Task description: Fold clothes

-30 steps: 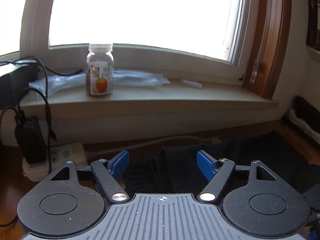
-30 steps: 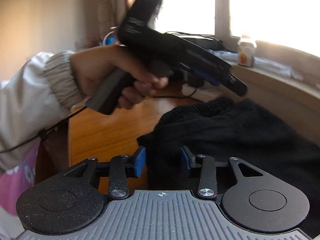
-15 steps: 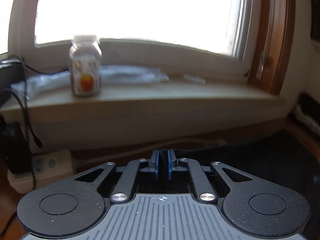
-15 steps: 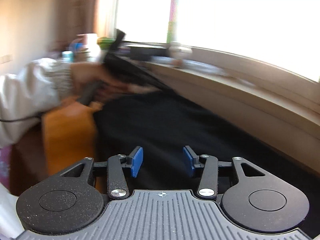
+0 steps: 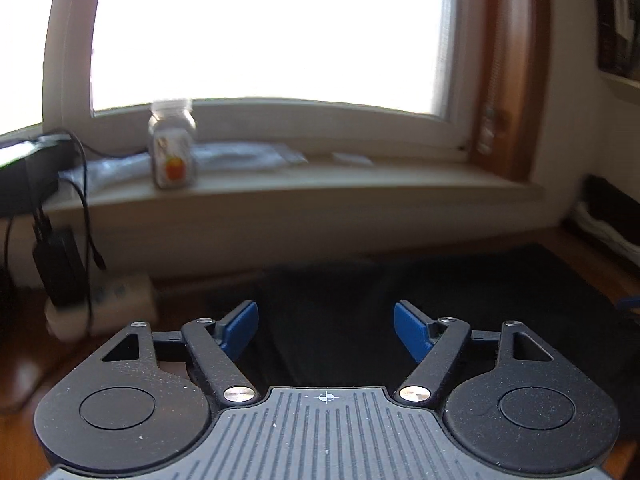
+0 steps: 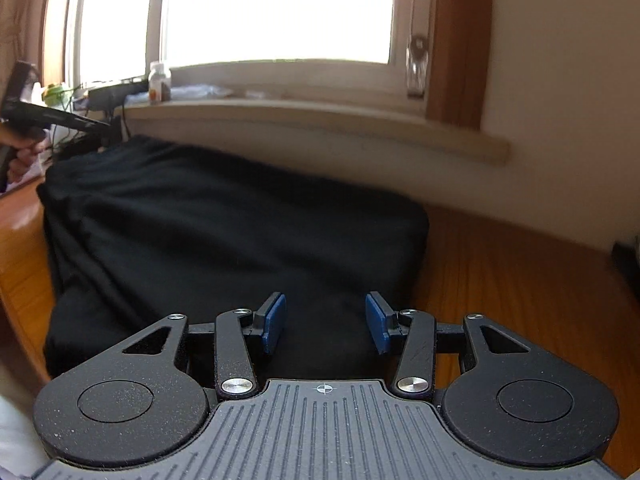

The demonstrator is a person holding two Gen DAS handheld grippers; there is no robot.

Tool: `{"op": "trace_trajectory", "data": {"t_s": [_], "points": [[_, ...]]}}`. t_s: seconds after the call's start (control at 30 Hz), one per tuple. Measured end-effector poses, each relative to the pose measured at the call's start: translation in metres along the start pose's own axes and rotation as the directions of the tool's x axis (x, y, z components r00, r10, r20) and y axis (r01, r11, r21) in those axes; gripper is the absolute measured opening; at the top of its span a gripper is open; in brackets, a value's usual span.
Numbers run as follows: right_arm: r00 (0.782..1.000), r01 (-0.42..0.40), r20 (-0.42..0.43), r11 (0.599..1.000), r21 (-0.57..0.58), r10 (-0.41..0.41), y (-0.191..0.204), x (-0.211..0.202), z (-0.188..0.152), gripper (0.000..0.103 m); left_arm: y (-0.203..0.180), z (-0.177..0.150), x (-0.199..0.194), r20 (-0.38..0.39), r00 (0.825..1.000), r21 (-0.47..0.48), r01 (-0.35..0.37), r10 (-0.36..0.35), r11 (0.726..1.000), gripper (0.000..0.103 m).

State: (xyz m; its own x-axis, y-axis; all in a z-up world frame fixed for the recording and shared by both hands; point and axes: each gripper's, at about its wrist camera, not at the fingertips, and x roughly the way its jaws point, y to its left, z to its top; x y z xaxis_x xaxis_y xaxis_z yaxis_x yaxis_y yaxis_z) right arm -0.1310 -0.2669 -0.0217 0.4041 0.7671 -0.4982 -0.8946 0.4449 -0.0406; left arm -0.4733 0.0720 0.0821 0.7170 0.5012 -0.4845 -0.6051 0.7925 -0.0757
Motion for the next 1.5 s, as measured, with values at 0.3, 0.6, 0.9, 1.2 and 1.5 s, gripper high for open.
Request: {"op": "trace_trajectory", "data": {"t_s": [0.3,0.6,0.9,1.2,1.5], "points": [[0.999,0.045,0.026,0.999,-0.008,-0.045,0.006,-0.014,-0.013,0.045,0.008,-0.016,-0.005,-0.038,0.987,0.091,-0.153,0.156,0.984,0.074],[0.999,-0.035,0.035,0.999,0.000,0.035,0.029,0.002,-0.020,0.045,-0.043,0.014,0.017,0.033,0.999,0.121,-0.015,0.011,0.993,0.079],[0.995,-0.072,0.073,0.997,0.027,0.069,0.023,-0.003,-0.036,0.044,-0.147,0.039,0.112,-0.061,0.982,0.225,0.187,-0.178,0.956,0.084],[0.995,-0.066,0.078,0.998,0.015,0.065,0.012,-0.016,-0.045,0.044,-0.215,0.005,0.167,-0.185,0.955,0.335,0.285,-0.233,0.898,0.089],[0.996,-0.056,0.075,0.998,0.025,0.054,-0.028,-0.034,-0.059,0.044,-0.258,0.014,0.188,-0.203,0.946,0.312,0.307,-0.253,0.899,0.091]]}}
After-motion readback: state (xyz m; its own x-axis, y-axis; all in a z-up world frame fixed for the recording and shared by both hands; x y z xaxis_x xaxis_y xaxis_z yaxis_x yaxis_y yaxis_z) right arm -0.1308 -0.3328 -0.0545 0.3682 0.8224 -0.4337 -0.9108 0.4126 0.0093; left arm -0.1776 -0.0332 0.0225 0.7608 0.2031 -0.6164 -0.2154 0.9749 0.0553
